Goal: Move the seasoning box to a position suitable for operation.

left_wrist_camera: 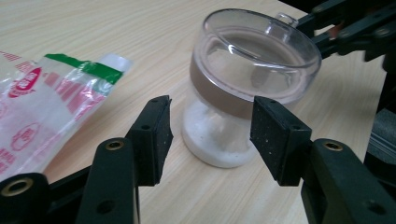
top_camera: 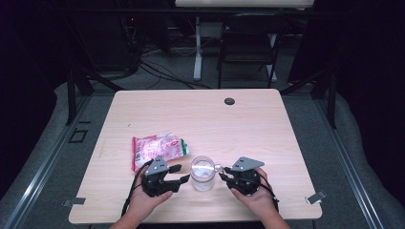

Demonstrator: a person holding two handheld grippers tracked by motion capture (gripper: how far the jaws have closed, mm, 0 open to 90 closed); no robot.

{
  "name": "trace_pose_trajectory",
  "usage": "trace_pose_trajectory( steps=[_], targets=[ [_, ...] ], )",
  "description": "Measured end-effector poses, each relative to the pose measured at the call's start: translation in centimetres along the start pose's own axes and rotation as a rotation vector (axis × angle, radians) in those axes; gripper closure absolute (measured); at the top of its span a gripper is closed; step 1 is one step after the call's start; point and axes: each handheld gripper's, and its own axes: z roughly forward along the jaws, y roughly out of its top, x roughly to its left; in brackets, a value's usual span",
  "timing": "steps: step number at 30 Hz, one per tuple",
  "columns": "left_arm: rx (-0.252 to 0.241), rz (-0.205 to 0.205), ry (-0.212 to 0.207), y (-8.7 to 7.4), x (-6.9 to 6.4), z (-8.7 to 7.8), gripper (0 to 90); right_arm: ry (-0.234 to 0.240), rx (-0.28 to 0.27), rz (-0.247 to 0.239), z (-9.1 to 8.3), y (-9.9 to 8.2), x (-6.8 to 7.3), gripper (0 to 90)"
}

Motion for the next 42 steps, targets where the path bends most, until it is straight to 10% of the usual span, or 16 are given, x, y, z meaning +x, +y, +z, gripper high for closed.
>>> trace_pose_trajectory(
  steps=[13,30,42],
  targets=[
    [-0.012,-0.001,0.056,0.2,0.7,-0.7,62.5,-0.062,-0.132,0.143,-3.0,1.1,-1.2,69.9],
    [-0.040,-0.024,0.028,4.3,1.0,-0.8,87.9,-0.078,-0.023,0.224,-2.4,6.0,0.2,81.1],
    [0.007,0.023,0.055,2.5,0.2,-0.3,90.0,-0.066,-0.044,0.223,-2.3,5.4,1.1,83.2]
  ],
)
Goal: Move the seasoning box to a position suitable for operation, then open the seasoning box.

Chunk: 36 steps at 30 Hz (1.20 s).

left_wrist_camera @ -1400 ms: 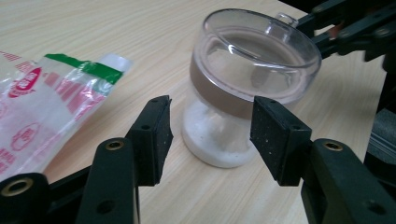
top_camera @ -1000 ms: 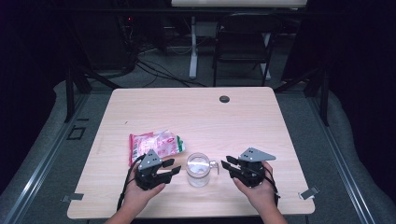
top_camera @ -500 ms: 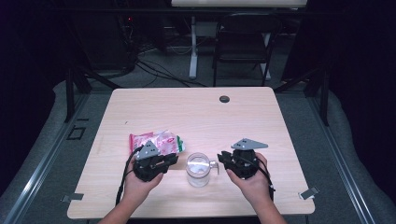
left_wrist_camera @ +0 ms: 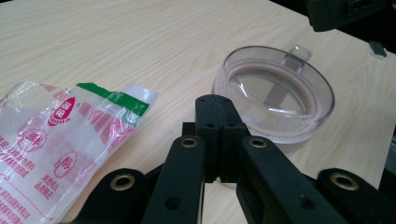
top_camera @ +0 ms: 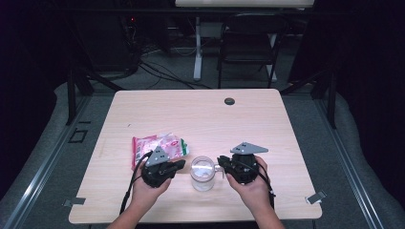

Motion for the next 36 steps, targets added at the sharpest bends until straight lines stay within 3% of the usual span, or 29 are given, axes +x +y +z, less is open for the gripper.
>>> trace_pose_trajectory(
  steps=[5,7,11,16,21,36],
  targets=[
    [0.008,0.016,-0.013,-0.3,-0.1,-0.2,90.0,0.001,0.011,0.035,0.4,-0.4,-0.6,81.6],
    [0.019,0.020,-0.018,-0.4,-0.1,-0.1,90.0,0.030,0.007,0.064,0.7,-0.5,-0.8,80.7],
    [0.036,0.032,-0.033,-0.7,-0.3,0.2,90.0,0.024,0.032,0.057,0.6,-0.8,-0.6,82.0],
    [0.049,0.038,-0.045,-0.9,-0.6,0.6,90.0,0.050,0.047,0.090,0.9,-1.2,-0.8,81.6],
    [0.081,0.054,-0.053,-1.2,-1.1,1.1,90.0,0.048,0.043,0.094,0.9,-1.1,-0.8,84.6],
    [0.085,0.059,-0.047,-1.3,-1.4,1.2,90.0,0.052,0.027,0.095,0.8,-1.3,-0.9,86.8]
  ],
)
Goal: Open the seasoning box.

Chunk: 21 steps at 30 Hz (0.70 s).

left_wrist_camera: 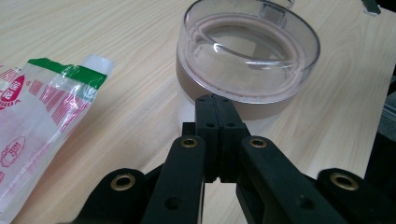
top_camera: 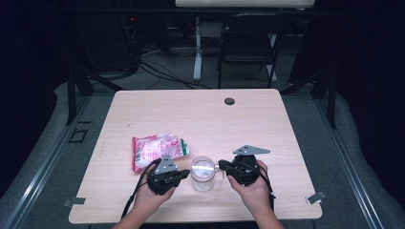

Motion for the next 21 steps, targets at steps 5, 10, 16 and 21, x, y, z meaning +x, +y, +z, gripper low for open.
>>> trace_pose_trajectory(
  steps=[5,10,16,21],
  targets=[
    [-0.032,0.007,-0.017,0.16,-0.31,-0.17,90.0,-0.004,-0.002,0.000,0.02,-0.05,-0.01,86.9],
    [-0.015,-0.008,0.017,0.16,-0.25,-0.08,90.0,-0.005,-0.007,0.009,0.01,-0.11,-0.01,87.1],
    [0.022,0.017,0.016,-0.13,-0.13,0.18,90.0,-0.001,-0.011,0.000,-0.03,-0.14,0.06,86.8],
    [0.014,0.014,0.016,-0.11,-0.18,0.17,90.0,-0.012,-0.014,-0.005,-0.01,-0.18,0.18,86.8]
  ],
)
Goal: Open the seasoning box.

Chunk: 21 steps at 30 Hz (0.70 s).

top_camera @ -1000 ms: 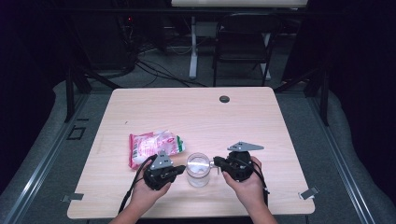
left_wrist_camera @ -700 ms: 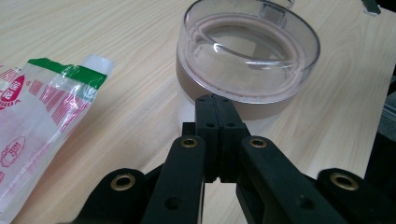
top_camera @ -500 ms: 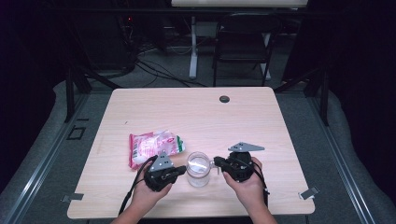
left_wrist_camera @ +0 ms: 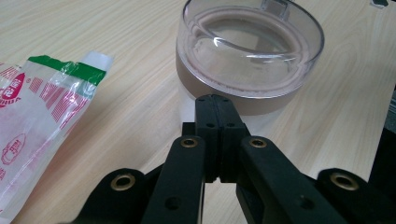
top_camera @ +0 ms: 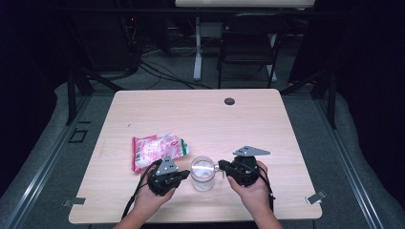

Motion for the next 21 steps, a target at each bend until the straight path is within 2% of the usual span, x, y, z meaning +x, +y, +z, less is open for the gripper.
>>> trace_pose_trajectory(
  steps=[2,4,6,9,16,21],
  targets=[
    [-0.012,0.002,0.004,0.06,-0.03,-0.11,90.0,0.001,-0.003,0.002,0.01,-0.03,-0.02,86.8],
    [-0.035,-0.008,-0.012,0.13,-0.04,-0.21,90.0,-0.001,-0.001,-0.001,0.01,-0.03,0.02,86.8],
    [-0.046,0.000,-0.014,0.30,-0.28,-0.30,90.0,-0.005,0.000,-0.005,0.02,-0.04,0.03,86.9],
    [-0.055,0.025,-0.006,0.47,-0.60,-0.38,90.0,0.001,-0.005,-0.002,0.05,-0.07,-0.07,87.2],
    [-0.075,0.020,-0.022,0.57,-0.57,-0.43,90.0,-0.007,-0.009,-0.005,0.11,-0.08,-0.03,87.7],
    [-0.069,0.032,-0.007,0.56,-0.63,-0.39,90.0,-0.013,-0.007,-0.008,0.11,-0.12,-0.03,88.4]
  ],
)
